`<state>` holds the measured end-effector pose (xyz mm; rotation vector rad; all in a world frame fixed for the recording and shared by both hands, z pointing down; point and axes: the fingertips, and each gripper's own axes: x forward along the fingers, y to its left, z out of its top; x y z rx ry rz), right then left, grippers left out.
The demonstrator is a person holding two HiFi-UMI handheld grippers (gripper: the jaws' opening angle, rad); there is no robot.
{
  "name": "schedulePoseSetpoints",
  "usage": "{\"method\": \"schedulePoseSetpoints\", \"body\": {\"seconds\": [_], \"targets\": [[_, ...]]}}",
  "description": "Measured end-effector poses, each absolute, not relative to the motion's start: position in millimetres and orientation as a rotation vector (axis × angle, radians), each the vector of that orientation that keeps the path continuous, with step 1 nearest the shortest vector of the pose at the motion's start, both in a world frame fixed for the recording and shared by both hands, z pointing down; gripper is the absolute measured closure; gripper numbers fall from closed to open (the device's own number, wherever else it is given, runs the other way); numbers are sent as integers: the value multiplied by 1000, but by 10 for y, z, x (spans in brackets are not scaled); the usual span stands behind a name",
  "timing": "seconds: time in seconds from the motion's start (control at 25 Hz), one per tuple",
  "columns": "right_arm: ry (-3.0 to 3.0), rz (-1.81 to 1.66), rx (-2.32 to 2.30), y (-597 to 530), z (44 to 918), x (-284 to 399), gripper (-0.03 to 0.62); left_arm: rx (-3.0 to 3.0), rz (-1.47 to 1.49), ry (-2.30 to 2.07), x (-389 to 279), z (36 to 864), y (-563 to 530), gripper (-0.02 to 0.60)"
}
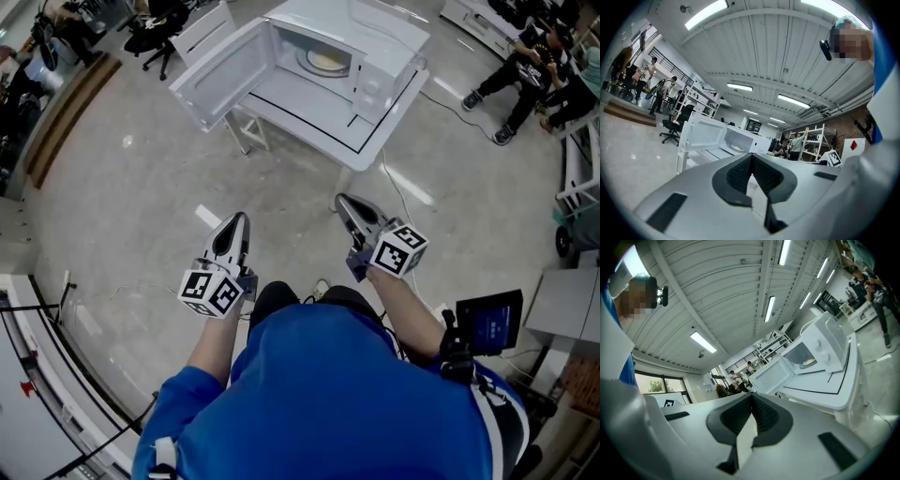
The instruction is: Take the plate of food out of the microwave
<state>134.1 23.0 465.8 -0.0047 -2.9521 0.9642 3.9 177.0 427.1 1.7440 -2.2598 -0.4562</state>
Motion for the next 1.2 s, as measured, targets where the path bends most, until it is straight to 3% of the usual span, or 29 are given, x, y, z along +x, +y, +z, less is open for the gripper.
{"method": "schedulePoseSetpoints", "body": {"seconds": [0.64,1.2], "targets": [[-2950,1033,296,-579,4749,121,603,1940,-462,-2050,-1344,4271,648,573],[-2904,1526,722,-1088,4802,-703,603,2043,-440,-1834,-2238,4488,325,572]]}}
